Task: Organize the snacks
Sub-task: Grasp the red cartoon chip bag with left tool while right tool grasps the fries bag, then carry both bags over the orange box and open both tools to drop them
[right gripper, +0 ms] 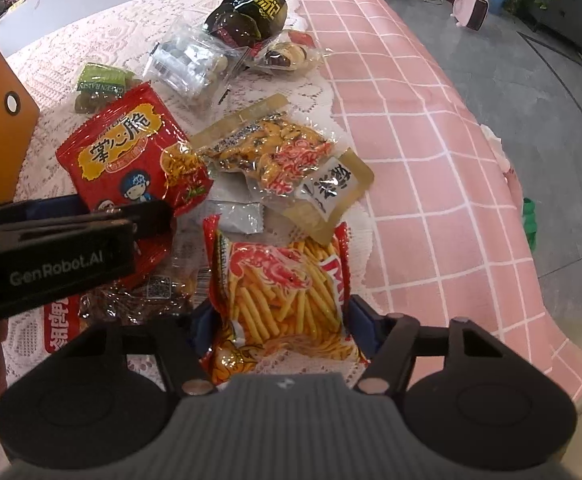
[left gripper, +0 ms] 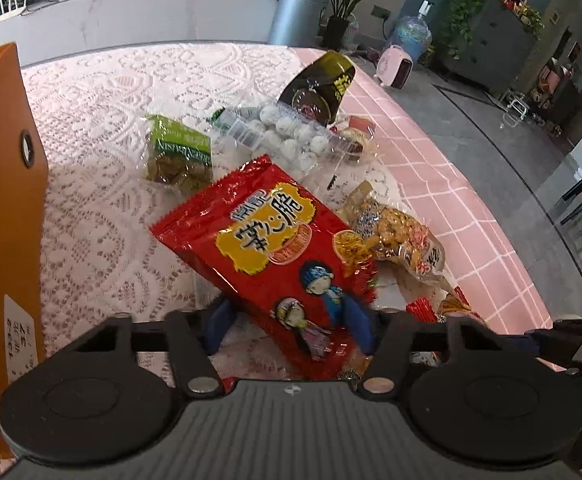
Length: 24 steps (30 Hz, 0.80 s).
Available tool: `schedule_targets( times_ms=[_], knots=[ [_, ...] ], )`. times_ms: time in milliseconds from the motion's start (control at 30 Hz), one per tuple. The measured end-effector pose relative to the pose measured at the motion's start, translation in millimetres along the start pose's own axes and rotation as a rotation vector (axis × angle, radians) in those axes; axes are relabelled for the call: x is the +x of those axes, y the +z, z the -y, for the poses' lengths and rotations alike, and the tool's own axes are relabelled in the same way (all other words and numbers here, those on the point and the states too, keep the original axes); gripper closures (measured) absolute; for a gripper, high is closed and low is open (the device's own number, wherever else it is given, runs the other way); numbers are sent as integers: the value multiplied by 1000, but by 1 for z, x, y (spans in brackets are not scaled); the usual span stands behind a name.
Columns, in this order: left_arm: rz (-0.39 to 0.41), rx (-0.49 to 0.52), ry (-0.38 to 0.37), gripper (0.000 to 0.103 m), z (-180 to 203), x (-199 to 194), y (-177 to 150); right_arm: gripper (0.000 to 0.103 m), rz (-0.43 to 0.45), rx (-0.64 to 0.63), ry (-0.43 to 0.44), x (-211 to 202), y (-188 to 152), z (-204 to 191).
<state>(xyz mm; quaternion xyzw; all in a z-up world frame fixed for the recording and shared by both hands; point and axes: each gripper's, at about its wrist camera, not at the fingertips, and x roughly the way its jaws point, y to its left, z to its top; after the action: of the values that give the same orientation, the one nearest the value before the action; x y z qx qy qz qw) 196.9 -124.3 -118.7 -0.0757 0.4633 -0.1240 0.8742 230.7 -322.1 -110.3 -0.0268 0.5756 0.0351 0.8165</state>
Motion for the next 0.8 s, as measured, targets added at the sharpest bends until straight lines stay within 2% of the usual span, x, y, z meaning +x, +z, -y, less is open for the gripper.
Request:
schedule_targets(
  times_ms=[133,267,367,467,800],
  knots=[
    [13,5,-23,46,-1,-3,3,43,12,5,0,-2,-1,-1],
    [31,32,-27,55,0,-20,1,49,25,15,9,-5,-3,0],
    [28,33,-44,58,-1,-32,-2,52,37,25,17,-10,-4,3],
    [30,33,-52,58,-4,-46,-6,53,42,38,42,-17,-8,5],
    [94,43,-92,59,-9,-106,-17,54,148,33,72,-66,-27,-7]
  ],
)
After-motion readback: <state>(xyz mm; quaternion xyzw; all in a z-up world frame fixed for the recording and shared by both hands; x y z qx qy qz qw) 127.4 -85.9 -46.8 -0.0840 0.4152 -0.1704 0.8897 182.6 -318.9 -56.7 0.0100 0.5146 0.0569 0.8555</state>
